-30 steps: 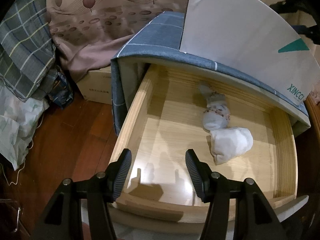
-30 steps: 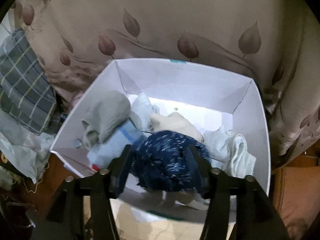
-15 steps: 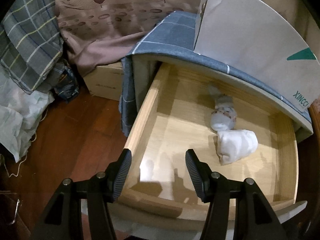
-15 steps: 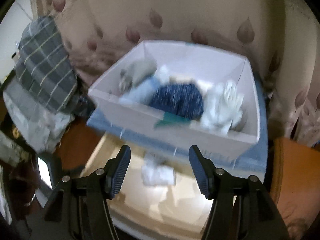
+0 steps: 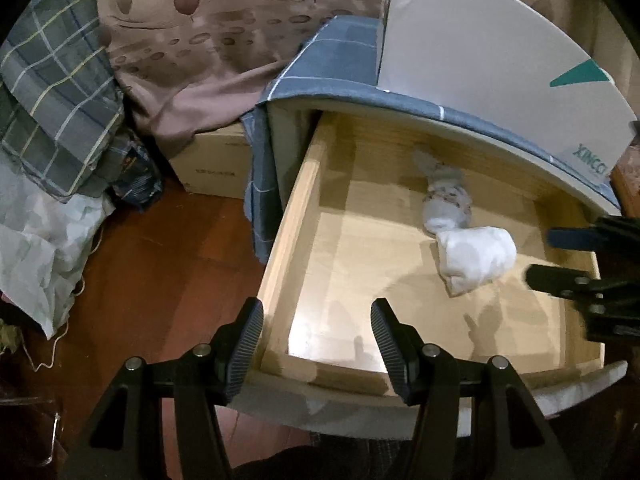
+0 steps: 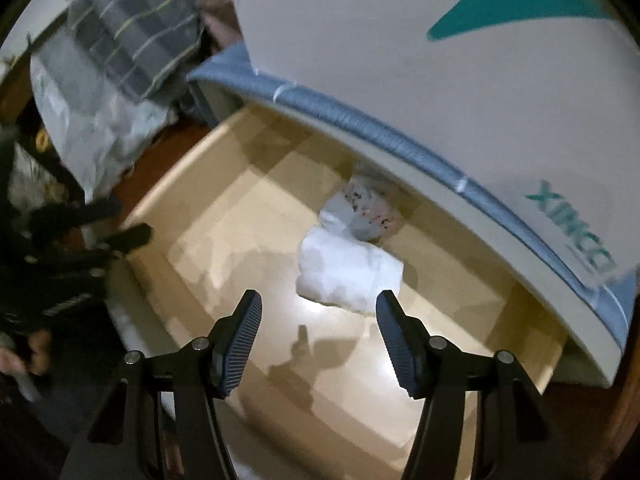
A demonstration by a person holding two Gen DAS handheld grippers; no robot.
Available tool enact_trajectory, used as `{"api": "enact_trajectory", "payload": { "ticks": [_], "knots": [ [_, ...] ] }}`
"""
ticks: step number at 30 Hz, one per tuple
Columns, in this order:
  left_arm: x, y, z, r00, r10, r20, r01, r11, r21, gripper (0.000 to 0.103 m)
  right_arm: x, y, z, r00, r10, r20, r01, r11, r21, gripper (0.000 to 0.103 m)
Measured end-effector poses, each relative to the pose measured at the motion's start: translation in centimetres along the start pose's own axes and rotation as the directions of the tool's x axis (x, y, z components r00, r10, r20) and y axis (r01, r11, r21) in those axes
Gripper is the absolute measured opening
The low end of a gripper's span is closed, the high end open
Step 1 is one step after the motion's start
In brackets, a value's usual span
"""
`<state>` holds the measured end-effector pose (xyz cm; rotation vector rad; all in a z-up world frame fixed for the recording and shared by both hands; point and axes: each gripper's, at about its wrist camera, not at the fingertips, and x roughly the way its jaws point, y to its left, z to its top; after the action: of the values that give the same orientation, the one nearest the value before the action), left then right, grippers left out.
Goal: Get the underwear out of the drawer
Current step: 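Move the right gripper into the drawer and grasp the white rolled sock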
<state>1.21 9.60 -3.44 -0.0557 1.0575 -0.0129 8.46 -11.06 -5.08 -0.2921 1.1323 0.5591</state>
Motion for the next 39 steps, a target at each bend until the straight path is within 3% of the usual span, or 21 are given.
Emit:
{"api": "enact_trajectory", "payload": {
  "ticks": [5,14,20,39],
  "knots": [
    [0.9,0.0,0.1,0.998,-0.029,-0.056,0.031,0.999,0.033,0.057,2.5,-0.3,0.3,0.999,0.0,-0.034,-0.003,0.996,-0.088,0.057],
    [1.4,-0.1,0.1,0.996,-0.027,-0.082,0.03,0.999,0.031,0.057,5.7,-0.2,0.7,0.998,0.039,-0.058,-0.049,0.981,-0.186,0.061],
    [1.6,-0.3,0.2,0.997,-0.013,-0.082,0.016,1.0,0.026,0.057,7.5,-0.6,0.8,0.997,0.004,-0.074,-0.02,0.974,-0.225,0.068],
    [2.0,0.1,0.0,0.994,-0.023,-0.107,0.023,1.0,0.002,0.057,10.4,0.0,1.3,0.986,-0.144,-0.083,0.109,0.939,-0.327,0.07]
  ]
}}
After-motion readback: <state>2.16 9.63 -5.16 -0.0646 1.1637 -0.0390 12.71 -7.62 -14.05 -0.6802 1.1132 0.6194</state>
